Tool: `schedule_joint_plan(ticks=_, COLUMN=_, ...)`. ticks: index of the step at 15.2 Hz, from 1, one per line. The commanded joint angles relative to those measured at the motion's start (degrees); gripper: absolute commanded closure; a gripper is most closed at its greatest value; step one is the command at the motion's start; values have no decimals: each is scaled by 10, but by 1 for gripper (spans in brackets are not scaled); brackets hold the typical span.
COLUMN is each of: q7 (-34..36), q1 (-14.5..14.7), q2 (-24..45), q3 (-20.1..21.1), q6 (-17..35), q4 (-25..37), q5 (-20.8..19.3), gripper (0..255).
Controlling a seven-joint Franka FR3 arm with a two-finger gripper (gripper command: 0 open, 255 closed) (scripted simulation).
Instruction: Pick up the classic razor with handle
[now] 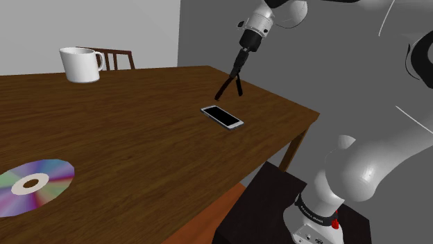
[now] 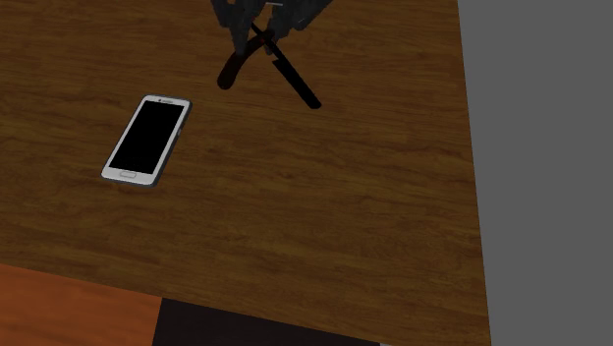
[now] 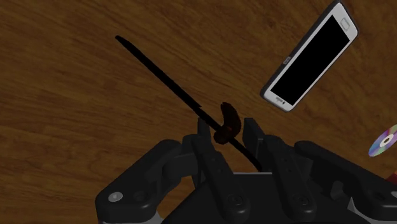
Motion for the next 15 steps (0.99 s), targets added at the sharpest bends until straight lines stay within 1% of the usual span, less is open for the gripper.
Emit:
schedule_joint_plan(ticks=1, q7=0, q1=0, q2=0, q3=0, q6=0, q4=-1, q5=0, gripper=255)
schedule_joint_plan(ticks=7, q7=-1, q1=0, q2=0, q3=-1, q6=0, q4=0, q5=0, gripper=255)
schedule_joint_plan(ticks=15, q7=17, q1=3, q2=15, q3=-3, q6=-58, q4=74, q5=3, gripper=255)
